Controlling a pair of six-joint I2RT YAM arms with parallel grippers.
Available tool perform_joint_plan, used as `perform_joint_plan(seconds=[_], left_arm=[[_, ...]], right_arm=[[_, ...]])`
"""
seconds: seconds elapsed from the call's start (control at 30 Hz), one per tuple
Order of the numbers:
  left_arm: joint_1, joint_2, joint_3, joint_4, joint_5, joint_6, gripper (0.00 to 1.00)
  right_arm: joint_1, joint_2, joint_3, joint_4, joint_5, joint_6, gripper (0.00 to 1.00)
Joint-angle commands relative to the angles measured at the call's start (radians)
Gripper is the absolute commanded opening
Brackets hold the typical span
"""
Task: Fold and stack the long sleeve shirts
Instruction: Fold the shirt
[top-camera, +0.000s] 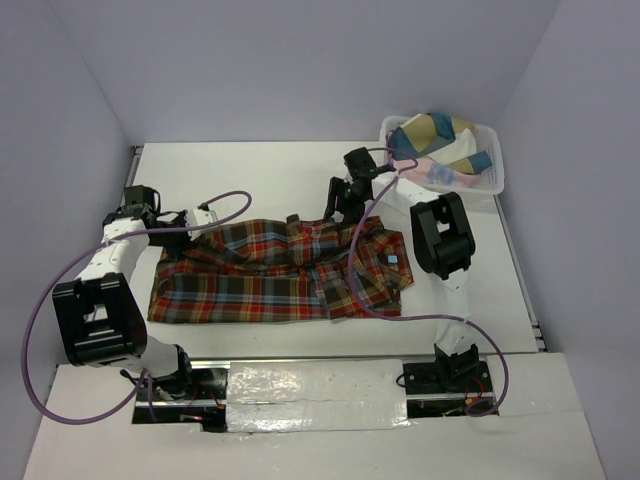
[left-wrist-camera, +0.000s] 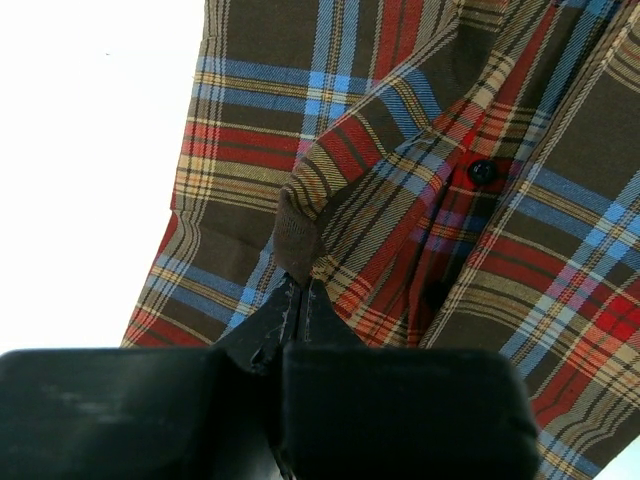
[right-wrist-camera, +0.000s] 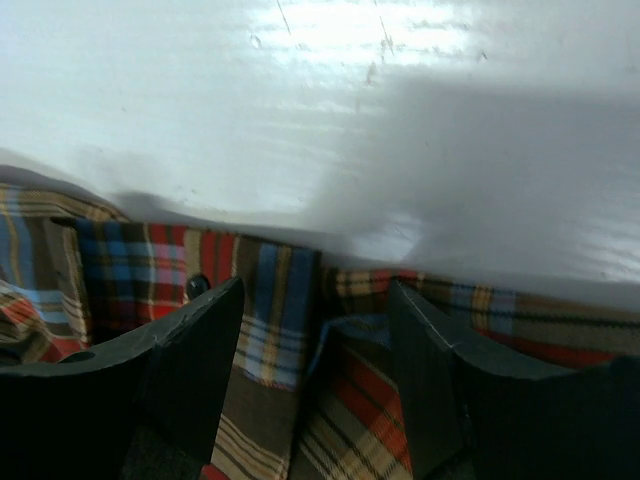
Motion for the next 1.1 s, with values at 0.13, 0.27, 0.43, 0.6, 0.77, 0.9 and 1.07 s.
perform_joint_plan(seconds=[0.13, 0.27, 0.43, 0.6, 0.77, 0.9, 1.07], left_arm=[[0.005, -0.025, 0.037, -0.031, 0.024, 0.005, 0.00], [0.005, -0.019, 0.027, -0.022, 0.022, 0.011, 0.00], [0.005, -0.009, 0.028, -0.008, 0.033, 0.001, 0.00], [0.005, -0.017, 0.028, -0.005, 0.022, 0.006, 0.00], [0.005, -0.019, 0.014, 0.003, 0.024, 0.001, 0.00], [0.005, -0.022, 0.005, 0.004, 0.021, 0.001, 0.00], [0.005, -0.017, 0.004, 0.001, 0.012, 0.011, 0.00]], right_arm=[[0.001, 0.055, 0.039, 0.000, -0.115, 0.046, 0.64], [0.001, -0.020, -0.063, 0.034, -0.166, 0.063, 0.65], [0.004, 0.027, -0.041, 0.081, -0.262, 0.082, 0.62], [0.006, 0.072, 0.006, 0.071, -0.238, 0.054, 0.57], [0.006, 0.090, 0.020, 0.055, -0.198, -0.021, 0.28], [0.006, 0.033, -0.007, 0.037, -0.117, -0.067, 0.30], [0.009, -0.065, -0.063, 0.048, -0.054, -0.141, 0.55]])
